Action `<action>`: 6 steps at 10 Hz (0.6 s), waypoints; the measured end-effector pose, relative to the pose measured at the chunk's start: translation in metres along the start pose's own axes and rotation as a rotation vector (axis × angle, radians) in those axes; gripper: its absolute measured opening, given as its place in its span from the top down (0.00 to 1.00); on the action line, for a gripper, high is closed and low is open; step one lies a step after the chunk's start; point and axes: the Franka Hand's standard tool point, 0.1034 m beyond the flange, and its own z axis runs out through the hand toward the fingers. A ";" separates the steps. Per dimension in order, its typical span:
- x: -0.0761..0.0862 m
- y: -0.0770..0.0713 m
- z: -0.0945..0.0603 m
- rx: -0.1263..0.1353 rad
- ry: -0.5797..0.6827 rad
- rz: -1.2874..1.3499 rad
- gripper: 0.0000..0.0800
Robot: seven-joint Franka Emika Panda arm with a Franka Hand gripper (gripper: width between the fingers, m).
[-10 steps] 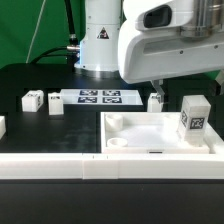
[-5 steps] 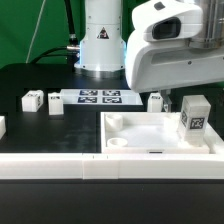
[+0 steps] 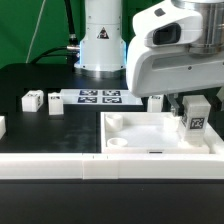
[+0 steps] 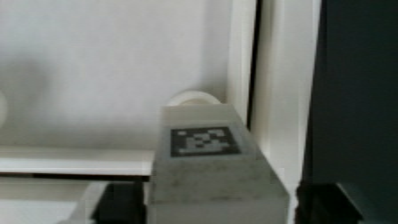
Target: Assemble one leg
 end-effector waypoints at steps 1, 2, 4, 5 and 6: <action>0.000 0.000 0.000 0.001 0.000 0.001 0.64; 0.000 0.000 0.000 0.001 0.000 0.022 0.64; 0.000 0.000 0.001 0.001 0.006 0.052 0.64; -0.002 -0.001 0.002 -0.002 0.049 0.114 0.64; -0.006 -0.003 0.003 0.002 0.068 0.256 0.64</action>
Offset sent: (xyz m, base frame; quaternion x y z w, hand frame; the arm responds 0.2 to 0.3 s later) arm 0.0000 0.0000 0.0000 0.0000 0.0000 0.0000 1.0000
